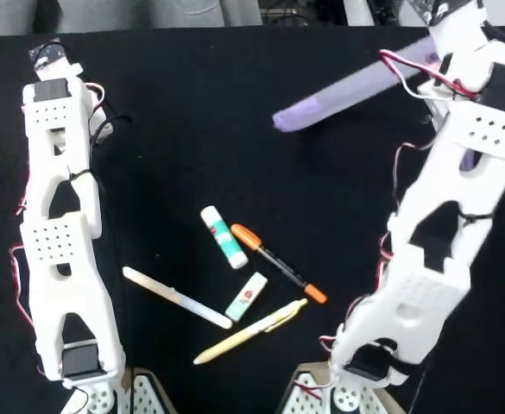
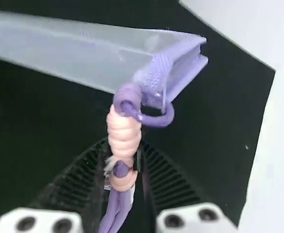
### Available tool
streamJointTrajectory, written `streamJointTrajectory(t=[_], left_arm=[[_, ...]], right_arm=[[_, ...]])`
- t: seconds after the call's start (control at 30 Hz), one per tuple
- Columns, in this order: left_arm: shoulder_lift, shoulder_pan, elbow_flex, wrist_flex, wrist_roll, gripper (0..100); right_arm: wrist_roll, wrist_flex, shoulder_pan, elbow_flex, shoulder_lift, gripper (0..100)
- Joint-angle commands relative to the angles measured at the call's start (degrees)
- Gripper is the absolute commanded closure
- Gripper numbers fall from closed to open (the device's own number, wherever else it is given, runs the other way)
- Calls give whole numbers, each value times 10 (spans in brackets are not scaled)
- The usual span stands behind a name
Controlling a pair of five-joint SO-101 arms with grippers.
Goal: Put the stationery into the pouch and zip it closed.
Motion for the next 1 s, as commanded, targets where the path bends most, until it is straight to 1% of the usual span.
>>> streamJointTrajectory(t=[0.0,0.07,0.2,0.33,0.47,0.6,0.8,0.97], left_arm=[[-10,-1,-21,-7,8,935],[-10,-1,-21,-7,8,935],[-10,-1,-21,-7,8,935],[-10,-1,-21,-6,8,935],[-10,-1,-20,-6,8,935],[-10,-1,-7,-11,8,935],[-10,-1,-7,-11,8,934],[-10,0,-7,-11,8,932]], right_arm=[[40,18,11,95,-124,988],[46,18,10,167,-183,988],[46,16,-18,324,-305,988],[44,13,-67,472,-399,988],[39,-12,-135,611,-471,988],[-27,-86,-201,743,-534,988],[-110,-232,-299,922,-619,988],[-176,-331,-345,1029,-676,988]])
